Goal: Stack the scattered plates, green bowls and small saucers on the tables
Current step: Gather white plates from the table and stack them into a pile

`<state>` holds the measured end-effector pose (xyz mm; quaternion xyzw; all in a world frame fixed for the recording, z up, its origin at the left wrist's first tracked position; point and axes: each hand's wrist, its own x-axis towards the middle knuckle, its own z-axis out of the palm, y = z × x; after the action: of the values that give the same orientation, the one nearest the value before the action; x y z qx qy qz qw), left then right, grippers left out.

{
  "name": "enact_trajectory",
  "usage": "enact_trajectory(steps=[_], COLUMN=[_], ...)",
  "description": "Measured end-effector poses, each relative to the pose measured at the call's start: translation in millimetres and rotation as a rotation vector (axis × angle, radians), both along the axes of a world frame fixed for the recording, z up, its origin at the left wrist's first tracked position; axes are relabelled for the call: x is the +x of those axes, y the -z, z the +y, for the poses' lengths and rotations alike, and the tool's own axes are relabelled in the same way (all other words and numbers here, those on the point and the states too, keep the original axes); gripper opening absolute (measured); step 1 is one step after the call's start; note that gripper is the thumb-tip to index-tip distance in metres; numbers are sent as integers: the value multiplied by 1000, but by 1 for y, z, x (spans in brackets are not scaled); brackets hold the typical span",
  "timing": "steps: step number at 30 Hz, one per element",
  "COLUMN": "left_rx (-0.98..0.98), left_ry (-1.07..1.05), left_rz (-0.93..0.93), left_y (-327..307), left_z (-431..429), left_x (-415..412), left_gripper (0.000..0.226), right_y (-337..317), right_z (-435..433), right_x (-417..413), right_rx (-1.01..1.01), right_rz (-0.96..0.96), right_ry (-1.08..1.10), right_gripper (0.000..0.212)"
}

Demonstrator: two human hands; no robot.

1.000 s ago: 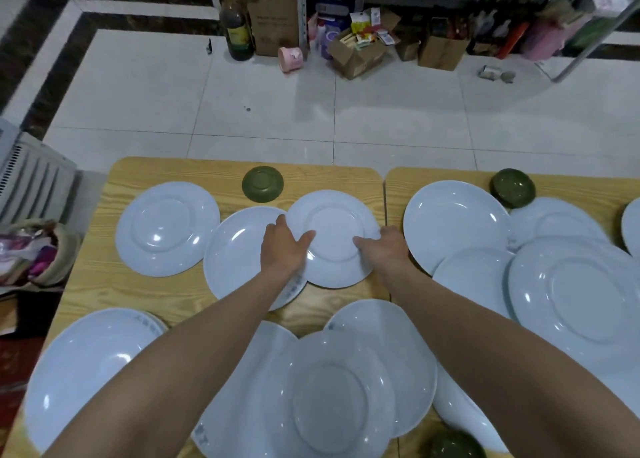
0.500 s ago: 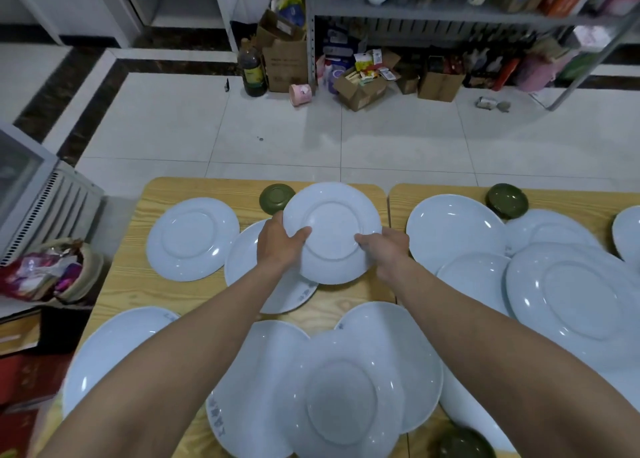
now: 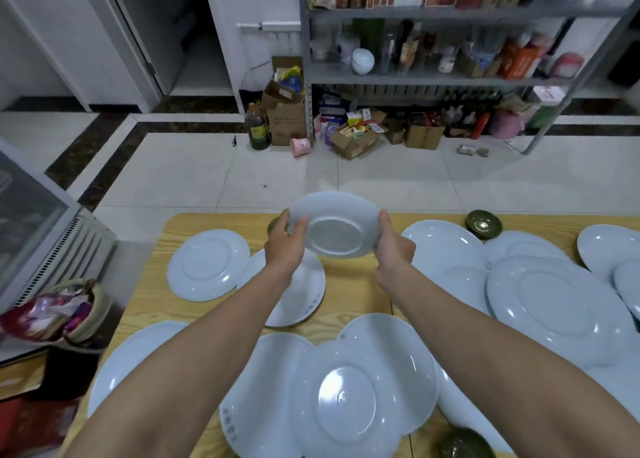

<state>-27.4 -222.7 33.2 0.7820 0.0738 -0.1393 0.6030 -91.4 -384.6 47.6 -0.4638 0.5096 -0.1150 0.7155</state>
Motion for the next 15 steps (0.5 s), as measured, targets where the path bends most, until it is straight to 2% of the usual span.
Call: enact_trajectory(steps=[3, 7, 9, 10, 12, 15], left_rx=[-99, -262, -326, -339, -333, -303], left_ry=[-48, -112, -103, -91, -68, -47], left_rz=[66, 128, 154, 153, 143, 125], left_y=[-1, -1, 1, 2, 4, 10], left_z=[1, 3, 4, 5, 8, 16], left_x=[-3, -7, -11, -14, -18, -20], left_gripper=[55, 47, 36, 31, 38, 51], right_y=[-5, 1, 11, 15, 19, 24], right_z=[3, 3, 1, 1, 1, 3], right_x=[-7, -15, -17, -17, -22, -30], right_rx=[42, 11, -20, -30, -33, -32], right_rz=[-63, -114, -87, -67, -67, -91], right_ry=[34, 22, -10, -26, -42, -101], right_gripper=[48, 22, 13, 17, 28, 60])
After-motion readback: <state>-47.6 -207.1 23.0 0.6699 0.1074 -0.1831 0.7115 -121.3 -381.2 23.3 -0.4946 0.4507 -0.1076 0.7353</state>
